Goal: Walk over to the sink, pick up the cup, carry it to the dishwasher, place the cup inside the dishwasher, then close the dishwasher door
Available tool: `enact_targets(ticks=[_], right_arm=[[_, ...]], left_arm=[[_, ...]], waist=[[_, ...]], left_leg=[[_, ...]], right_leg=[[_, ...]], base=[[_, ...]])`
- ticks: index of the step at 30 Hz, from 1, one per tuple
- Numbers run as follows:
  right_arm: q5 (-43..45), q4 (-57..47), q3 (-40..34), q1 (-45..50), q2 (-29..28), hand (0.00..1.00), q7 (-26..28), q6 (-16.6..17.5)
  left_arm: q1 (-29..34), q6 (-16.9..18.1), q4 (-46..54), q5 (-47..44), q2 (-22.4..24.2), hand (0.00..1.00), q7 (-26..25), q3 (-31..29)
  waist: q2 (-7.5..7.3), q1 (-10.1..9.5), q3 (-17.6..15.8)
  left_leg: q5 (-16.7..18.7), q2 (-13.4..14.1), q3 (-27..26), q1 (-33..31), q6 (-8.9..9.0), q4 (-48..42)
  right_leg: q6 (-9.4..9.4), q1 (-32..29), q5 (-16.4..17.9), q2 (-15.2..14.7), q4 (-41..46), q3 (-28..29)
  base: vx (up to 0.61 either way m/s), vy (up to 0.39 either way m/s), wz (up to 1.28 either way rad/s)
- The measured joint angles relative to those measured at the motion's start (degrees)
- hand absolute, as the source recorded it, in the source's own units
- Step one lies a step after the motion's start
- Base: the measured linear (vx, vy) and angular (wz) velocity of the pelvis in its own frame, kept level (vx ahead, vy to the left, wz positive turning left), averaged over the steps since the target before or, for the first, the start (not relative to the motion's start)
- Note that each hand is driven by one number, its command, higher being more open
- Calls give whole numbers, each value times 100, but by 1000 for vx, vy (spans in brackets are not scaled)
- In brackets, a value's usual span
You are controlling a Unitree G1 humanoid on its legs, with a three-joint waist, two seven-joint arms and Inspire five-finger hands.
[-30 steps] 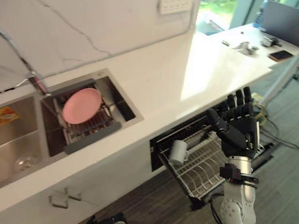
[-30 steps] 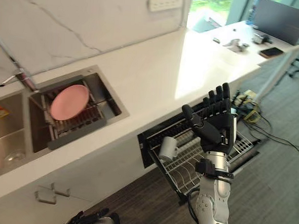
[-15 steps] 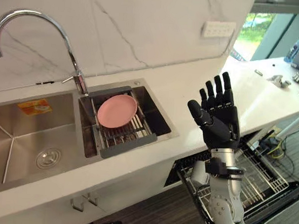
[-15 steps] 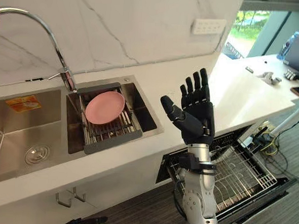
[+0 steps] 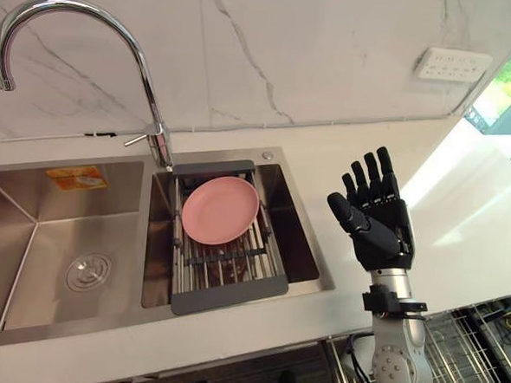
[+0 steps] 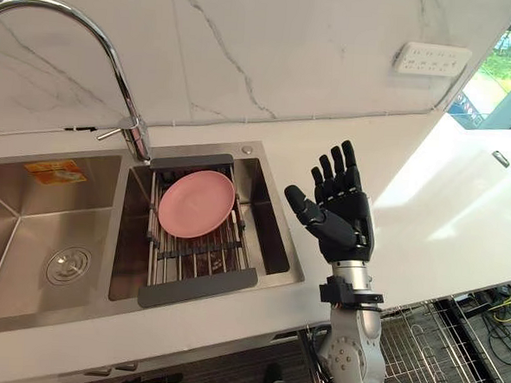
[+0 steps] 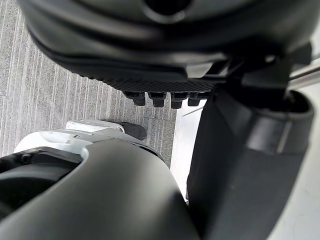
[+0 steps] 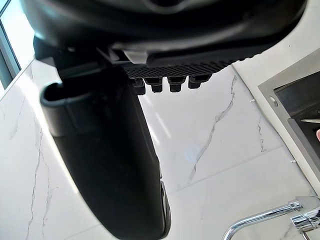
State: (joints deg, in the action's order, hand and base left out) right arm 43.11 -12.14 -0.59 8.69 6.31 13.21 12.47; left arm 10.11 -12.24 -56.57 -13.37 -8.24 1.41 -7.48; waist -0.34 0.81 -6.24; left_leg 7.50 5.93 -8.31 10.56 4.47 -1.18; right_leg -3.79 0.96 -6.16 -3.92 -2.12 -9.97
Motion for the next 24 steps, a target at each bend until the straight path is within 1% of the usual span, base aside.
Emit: enact_targets(ticks=[3, 4, 6, 9, 10, 11, 12, 14, 15, 17, 19, 20, 21, 22, 23, 24], right_arm=[[5, 6, 5, -1, 0, 100, -5, 0], [12, 56, 16, -2, 1, 100, -46, -1], [42, 164, 44, -19, 3, 100, -129, -30], [64, 558, 145, -169, 15, 100, -329, -222], [35, 709, 156, -230, 18, 100, -476, -308], [-37, 840, 160, -301, 22, 100, -586, -378], [-247, 986, 157, -394, 32, 100, -728, -477], [-951, 1269, 158, -529, 90, 100, -1000, -686], [-1219, 1333, 159, -527, 131, 100, -1081, -729], [-1797, 1384, 161, -541, 276, 100, -1140, -767], [-2196, 1385, 206, -582, 449, 100, -1146, -778], [-2710, 1385, 284, -635, 610, 100, -1154, -778], [-3042, 1385, 349, -683, 752, 100, -1188, -778], [-3261, 1385, 364, -718, 825, 100, -1191, -778], [-3542, 1385, 382, -785, 930, 100, -1192, -782], [-3641, 1385, 386, -828, 971, 100, -1188, -785]], left_arm=[[5, -1, -11, -57, -3, 100, 1, -1], [8, -9, -40, -259, -10, 100, 2, -9], [16, -25, -66, -510, -3, 100, 4, -48], [104, -117, -83, -1045, 85, 100, 54, -238], [106, -124, -125, -1340, 99, 100, 126, -295], [115, -128, -144, -1509, 103, 100, 155, -322], [137, -127, -158, -1669, 114, 100, 157, -343], [208, -94, -163, -1984, 144, 100, 153, -343], [215, -57, -164, -1986, 156, 100, 149, -342], [210, 3, -172, -1803, 164, 100, 148, -343], [197, 12, -172, -1605, 180, 100, 149, -341], [183, 5, -175, -1481, 188, 100, 155, -339], [172, -6, -179, -1426, 195, 100, 155, -336], [163, -32, -177, -1383, 196, 100, 156, -337], [134, -132, -178, -1361, 188, 100, 143, -342], [124, -213, -179, -1361, 183, 100, 129, -348]], waist=[[2, -19, 2], [-1, -30, 5], [0, -110, 10], [26, -250, 64], [30, -322, 71], [28, -335, 77], [36, -338, 82], [71, -416, 96], [90, -427, 94], [154, -429, 94], [210, -423, 127], [246, -400, 148], [267, -377, 158], [275, -372, 161], [276, -373, 161], [276, -374, 161]], left_leg=[[0, 1, 53, -16, 0, -19], [0, 4, 148, -16, 0, -53], [1, 17, 201, -7, 2, -96], [27, 60, 286, -38, 42, -190], [45, 82, 289, -99, 67, -286], [52, 101, 290, -153, 76, -344], [60, 129, 298, -194, 89, -389], [79, 206, 275, -199, 119, -419], [82, 233, 275, -199, 123, -415], [79, 273, 238, -197, 145, -403], [78, 292, 185, -187, 163, -385], [76, 294, 154, -175, 169, -367], [74, 292, 142, -160, 172, -347], [73, 290, 137, -151, 174, -334], [71, 287, 138, -151, 177, -325], [71, 285, 140, -152, 177, -323]], right_leg=[[-1, 31, 1, -9, -14, -56], [-1, 129, 0, -16, -78, -153], [-1, 220, -7, -13, -146, -236], [14, 335, -55, 24, -311, -345], [36, 335, -24, 30, -314, -387], [33, 336, 40, 32, -315, -467], [90, 330, 78, 31, -316, -592], [105, 327, 77, 53, -317, -799], [129, 327, 72, 78, -317, -804], [160, 318, 47, 120, -318, -781], [143, 293, 11, 145, -318, -757], [162, 284, -5, 150, -318, -741], [172, 284, -18, 150, -319, -737], [175, 285, -23, 150, -319, -734], [176, 284, -31, 147, -321, -739], [177, 283, -33, 146, -321, -741]], base=[[0, -1, 11], [-3, -9, 26], [-20, -21, 28], [-42, -28, 19], [-71, -30, 15], [-61, -28, 19], [-80, -44, 14], [-73, -48, -1], [-31, -42, -6], [-11, -34, -10], [7, -5, -15], [13, 11, -10], [15, 17, -8], [0, 0, 0], [0, 0, 0], [0, 0, 0]])
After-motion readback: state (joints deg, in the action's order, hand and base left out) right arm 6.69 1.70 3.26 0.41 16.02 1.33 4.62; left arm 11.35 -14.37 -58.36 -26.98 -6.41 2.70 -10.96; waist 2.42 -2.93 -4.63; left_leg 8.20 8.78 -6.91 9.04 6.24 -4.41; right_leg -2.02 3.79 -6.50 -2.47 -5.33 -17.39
